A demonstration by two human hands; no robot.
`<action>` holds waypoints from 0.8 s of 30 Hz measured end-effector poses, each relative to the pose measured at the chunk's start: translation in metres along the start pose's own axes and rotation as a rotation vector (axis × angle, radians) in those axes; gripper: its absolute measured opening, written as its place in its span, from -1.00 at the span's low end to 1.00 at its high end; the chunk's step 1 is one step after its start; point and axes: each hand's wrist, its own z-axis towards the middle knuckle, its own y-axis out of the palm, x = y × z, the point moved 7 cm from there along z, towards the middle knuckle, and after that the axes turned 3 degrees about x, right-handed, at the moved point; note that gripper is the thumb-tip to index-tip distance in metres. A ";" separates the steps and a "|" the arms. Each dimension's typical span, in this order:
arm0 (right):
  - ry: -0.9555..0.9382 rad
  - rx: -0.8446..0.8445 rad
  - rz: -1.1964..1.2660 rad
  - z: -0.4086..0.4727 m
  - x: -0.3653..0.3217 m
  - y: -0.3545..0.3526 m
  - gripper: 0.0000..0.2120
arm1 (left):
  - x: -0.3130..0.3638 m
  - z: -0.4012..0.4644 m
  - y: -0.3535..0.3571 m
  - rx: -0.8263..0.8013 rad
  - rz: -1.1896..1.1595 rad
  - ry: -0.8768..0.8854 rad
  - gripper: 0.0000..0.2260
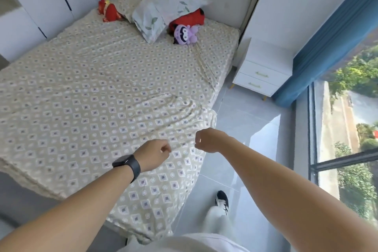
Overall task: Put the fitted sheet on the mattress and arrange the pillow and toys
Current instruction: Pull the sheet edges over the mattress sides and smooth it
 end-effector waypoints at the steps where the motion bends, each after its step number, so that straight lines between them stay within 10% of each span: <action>1: -0.040 -0.013 -0.020 0.009 0.002 0.000 -0.72 | -0.002 0.005 0.002 0.005 0.027 -0.036 -0.86; 13: -0.374 0.104 -0.164 0.051 0.120 -0.084 -0.74 | 0.152 0.092 0.061 0.232 -0.128 -0.245 -0.84; 24: -0.416 -0.106 -0.290 0.106 0.200 -0.044 -0.74 | 0.142 0.128 0.142 0.111 -0.090 -0.493 -0.79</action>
